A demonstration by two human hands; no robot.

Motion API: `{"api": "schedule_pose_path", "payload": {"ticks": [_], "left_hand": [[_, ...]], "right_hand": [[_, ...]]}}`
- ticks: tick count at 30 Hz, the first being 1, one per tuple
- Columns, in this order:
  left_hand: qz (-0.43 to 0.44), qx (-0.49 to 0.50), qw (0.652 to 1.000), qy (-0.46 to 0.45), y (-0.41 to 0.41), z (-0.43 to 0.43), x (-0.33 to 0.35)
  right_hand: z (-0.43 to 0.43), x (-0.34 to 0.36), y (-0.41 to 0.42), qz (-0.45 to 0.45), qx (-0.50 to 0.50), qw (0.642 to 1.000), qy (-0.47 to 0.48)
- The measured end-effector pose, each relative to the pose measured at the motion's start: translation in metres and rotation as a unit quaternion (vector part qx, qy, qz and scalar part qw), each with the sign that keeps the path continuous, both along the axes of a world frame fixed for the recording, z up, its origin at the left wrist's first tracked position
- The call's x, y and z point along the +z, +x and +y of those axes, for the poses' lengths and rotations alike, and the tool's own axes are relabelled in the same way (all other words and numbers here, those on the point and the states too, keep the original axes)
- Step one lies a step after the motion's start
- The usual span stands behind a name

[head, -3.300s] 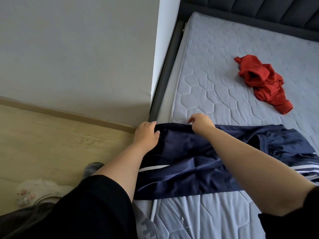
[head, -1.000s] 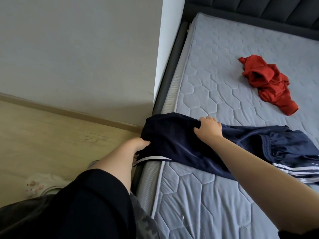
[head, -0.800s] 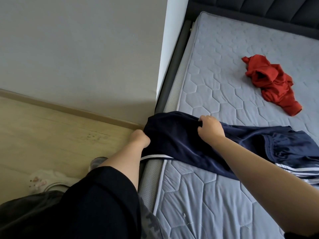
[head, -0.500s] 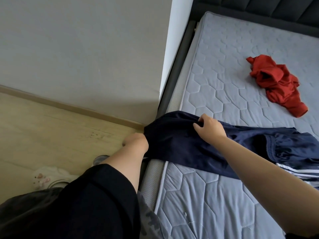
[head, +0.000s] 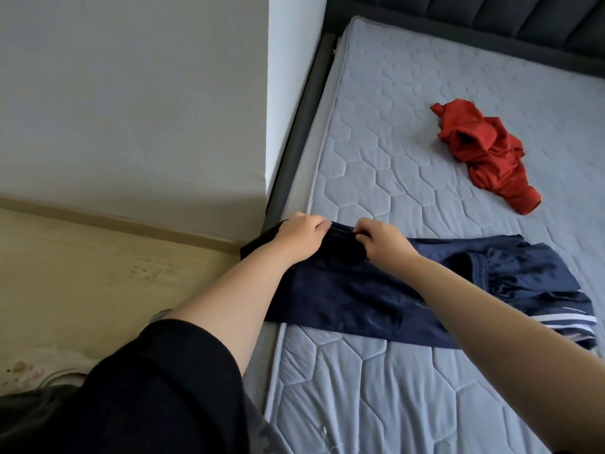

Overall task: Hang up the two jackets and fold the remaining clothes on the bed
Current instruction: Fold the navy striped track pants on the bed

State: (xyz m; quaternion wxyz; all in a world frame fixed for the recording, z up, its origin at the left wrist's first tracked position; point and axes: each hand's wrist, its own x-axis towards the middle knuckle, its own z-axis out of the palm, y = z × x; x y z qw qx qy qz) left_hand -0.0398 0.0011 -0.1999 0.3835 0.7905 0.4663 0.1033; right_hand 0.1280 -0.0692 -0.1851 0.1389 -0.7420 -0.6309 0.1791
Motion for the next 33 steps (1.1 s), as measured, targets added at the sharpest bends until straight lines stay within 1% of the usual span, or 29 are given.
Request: {"api": "schedule_pose_path", "payload": {"ticks": [3,5,6,8,10,11,13,15,17,18,20,21,23,25,29,31,33], "left_hand": [[0.087,-0.027,0.995,-0.045,0.005,0.006,0.005],[0.116,-0.032,0.992,-0.028,0.009,0.009,0.003],[0.115,-0.014,0.993,0.000,0.011,0.011,0.000],[0.099,0.069,0.990,0.079,0.014,0.014,-0.007],[0.101,0.150,0.974,0.138,0.016,0.014,-0.014],[0.110,0.170,0.965,0.164,0.017,0.011,-0.017],[0.112,0.183,0.950,0.226,0.019,-0.002,-0.026],[0.054,0.159,0.943,0.286,0.021,-0.019,-0.033],[0.010,0.072,0.938,0.338,0.024,-0.033,-0.045],[0.018,0.010,0.938,0.345,0.025,-0.038,-0.051],[0.081,-0.081,0.942,0.314,0.026,-0.043,-0.063],[0.117,-0.098,0.943,0.295,0.025,-0.044,-0.069],[0.166,-0.102,0.942,0.274,0.020,-0.044,-0.080],[0.193,-0.086,0.942,0.263,0.017,-0.044,-0.086],[0.217,-0.054,0.942,0.251,0.015,-0.042,-0.088],[0.221,-0.036,0.943,0.247,0.012,-0.042,-0.090],[0.229,-0.002,0.946,0.230,0.006,-0.041,-0.093]], "right_hand": [[0.008,-0.001,0.000,-0.039,0.004,0.998,0.049],[0.013,-0.004,0.002,-0.061,-0.012,0.996,0.071],[0.015,-0.006,0.004,-0.078,-0.026,0.992,0.092],[0.016,-0.013,0.005,-0.115,-0.065,0.980,0.146],[0.010,-0.018,0.003,-0.114,-0.118,0.966,0.197],[0.004,-0.021,0.001,-0.104,-0.133,0.958,0.231],[-0.012,-0.028,-0.001,-0.096,-0.130,0.939,0.304],[-0.029,-0.038,-0.001,-0.090,-0.124,0.930,0.334],[-0.042,-0.052,0.001,-0.100,-0.143,0.940,0.293],[-0.045,-0.060,0.002,-0.114,-0.160,0.950,0.242],[-0.048,-0.075,0.003,-0.135,-0.184,0.969,0.094],[-0.049,-0.081,0.005,-0.139,-0.187,0.972,0.042],[-0.046,-0.091,0.011,-0.148,-0.179,0.973,-0.001],[-0.043,-0.095,0.020,-0.154,-0.180,0.971,-0.028],[-0.039,-0.092,0.042,-0.139,-0.243,0.957,-0.071],[-0.038,-0.086,0.046,-0.129,-0.253,0.956,-0.077],[-0.040,-0.078,0.044,-0.128,-0.241,0.961,-0.043]]}}
